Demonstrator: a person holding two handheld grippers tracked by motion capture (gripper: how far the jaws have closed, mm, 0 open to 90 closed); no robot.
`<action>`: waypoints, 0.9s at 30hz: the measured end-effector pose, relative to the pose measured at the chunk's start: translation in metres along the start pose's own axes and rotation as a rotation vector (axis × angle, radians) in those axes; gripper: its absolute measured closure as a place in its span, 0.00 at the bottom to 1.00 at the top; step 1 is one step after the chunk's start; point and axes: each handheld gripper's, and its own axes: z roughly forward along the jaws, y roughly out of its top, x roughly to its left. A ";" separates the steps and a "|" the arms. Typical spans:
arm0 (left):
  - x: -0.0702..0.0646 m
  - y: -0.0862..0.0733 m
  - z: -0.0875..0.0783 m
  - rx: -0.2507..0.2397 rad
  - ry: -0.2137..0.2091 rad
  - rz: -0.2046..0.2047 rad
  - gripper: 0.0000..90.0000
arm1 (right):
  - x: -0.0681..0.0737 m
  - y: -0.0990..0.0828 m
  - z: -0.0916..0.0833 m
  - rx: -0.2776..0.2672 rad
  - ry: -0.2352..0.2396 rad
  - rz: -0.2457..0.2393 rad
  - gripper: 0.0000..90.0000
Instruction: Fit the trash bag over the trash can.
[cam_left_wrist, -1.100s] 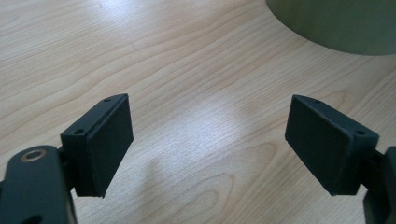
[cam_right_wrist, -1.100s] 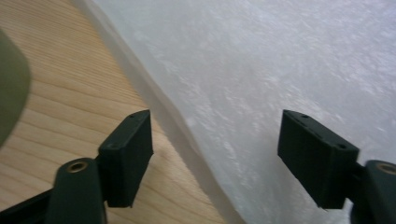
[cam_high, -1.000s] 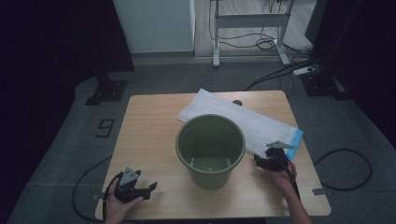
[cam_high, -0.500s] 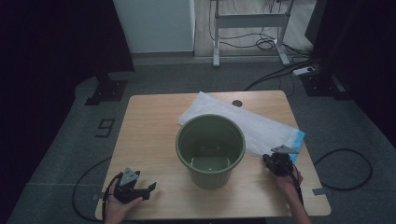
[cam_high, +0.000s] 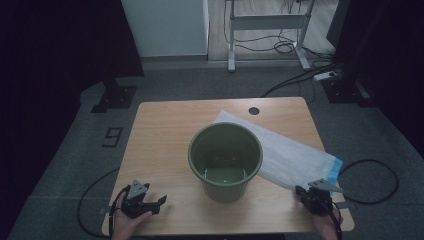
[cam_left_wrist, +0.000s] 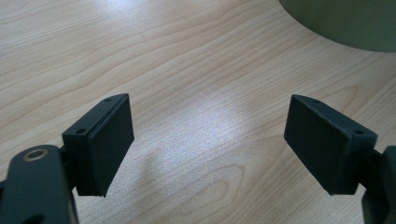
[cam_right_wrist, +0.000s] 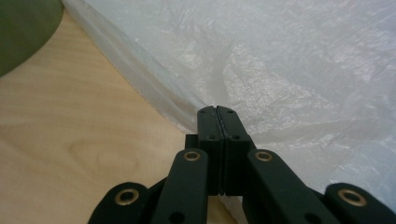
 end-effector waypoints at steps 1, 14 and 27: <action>0.000 0.000 0.000 0.000 0.000 0.000 0.17 | 0.000 -0.003 -0.004 -0.003 0.002 0.005 0.98; -0.001 0.000 0.001 -0.001 -0.002 -0.004 0.17 | 0.006 -0.025 -0.034 -0.033 -0.014 -0.006 0.75; 0.000 -0.001 0.002 0.009 0.002 0.002 0.17 | 0.058 0.037 0.028 -0.071 0.071 -0.119 0.25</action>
